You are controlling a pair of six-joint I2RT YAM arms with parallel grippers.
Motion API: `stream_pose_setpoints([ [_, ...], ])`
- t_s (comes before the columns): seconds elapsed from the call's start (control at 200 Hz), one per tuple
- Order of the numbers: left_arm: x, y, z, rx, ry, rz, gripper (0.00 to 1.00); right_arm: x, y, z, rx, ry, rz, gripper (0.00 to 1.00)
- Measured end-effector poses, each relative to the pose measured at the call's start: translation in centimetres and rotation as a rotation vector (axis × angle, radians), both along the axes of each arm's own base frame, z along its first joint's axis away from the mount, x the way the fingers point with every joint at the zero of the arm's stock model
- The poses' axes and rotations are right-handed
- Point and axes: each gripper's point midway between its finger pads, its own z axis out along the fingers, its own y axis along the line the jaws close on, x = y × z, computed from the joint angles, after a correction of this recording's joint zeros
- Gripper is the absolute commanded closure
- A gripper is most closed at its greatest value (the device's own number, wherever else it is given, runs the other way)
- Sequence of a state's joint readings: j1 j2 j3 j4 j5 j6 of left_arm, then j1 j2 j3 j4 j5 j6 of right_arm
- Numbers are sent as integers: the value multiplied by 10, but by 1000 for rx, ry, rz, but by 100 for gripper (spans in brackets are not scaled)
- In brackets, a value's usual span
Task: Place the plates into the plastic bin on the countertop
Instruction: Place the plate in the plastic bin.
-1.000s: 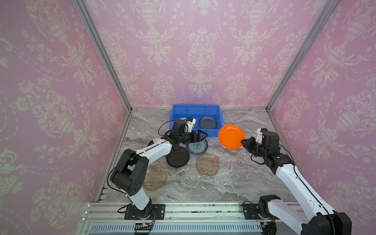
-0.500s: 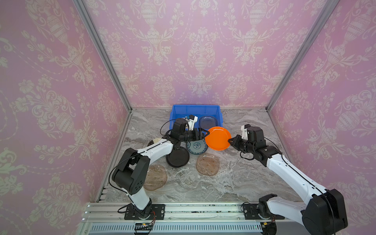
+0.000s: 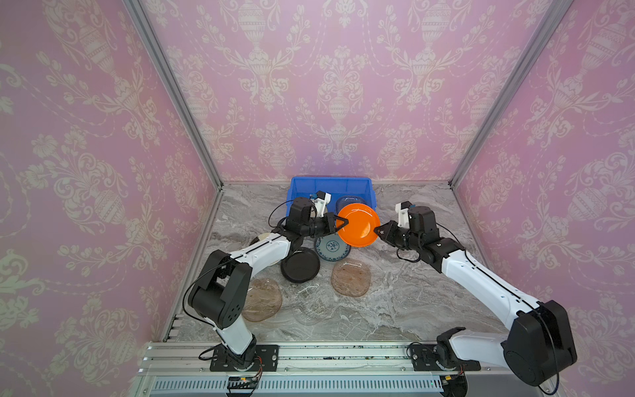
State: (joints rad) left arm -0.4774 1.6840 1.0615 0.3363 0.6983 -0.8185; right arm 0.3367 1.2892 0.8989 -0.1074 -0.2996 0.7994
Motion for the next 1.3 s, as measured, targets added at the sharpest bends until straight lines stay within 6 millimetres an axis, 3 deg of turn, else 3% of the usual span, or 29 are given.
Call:
stream_pose_setpoints([
  [0.12, -2, -2, 0, -22, 8, -10, 100, 9, 9, 2, 28, -18, 26, 64],
  [0.215, 1, 3, 0, -58, 35, 4, 100, 16, 16, 5, 54, -36, 45, 93],
  [0.275, 8, 17, -5, -87, 96, 41, 100, 22, 17, 12, 70, -68, 53, 100],
  [0.36, 14, 26, -3, -104, 98, 63, 43, 26, 24, 13, 82, -72, 68, 100],
  [0.47, 13, 37, -12, -92, 101, 83, 1, 35, 30, 15, 87, -70, 80, 100],
  [0.63, 18, 77, -13, -41, 84, 179, 1, 64, 44, 28, 98, -85, 91, 100],
  [0.776, 27, 127, 7, 32, -4, 315, 1, 113, 59, 46, 102, -111, 81, 100],
  [0.896, 26, 146, 16, 89, -54, 369, 1, 153, 73, 52, 107, -114, 77, 100],
  [1.071, 27, 161, 12, 146, -68, 406, 1, 203, 94, 36, 84, -71, 73, 100],
  [1.301, 33, 182, 8, 173, -67, 452, 1, 233, 128, -3, 47, -1, 104, 100],
])
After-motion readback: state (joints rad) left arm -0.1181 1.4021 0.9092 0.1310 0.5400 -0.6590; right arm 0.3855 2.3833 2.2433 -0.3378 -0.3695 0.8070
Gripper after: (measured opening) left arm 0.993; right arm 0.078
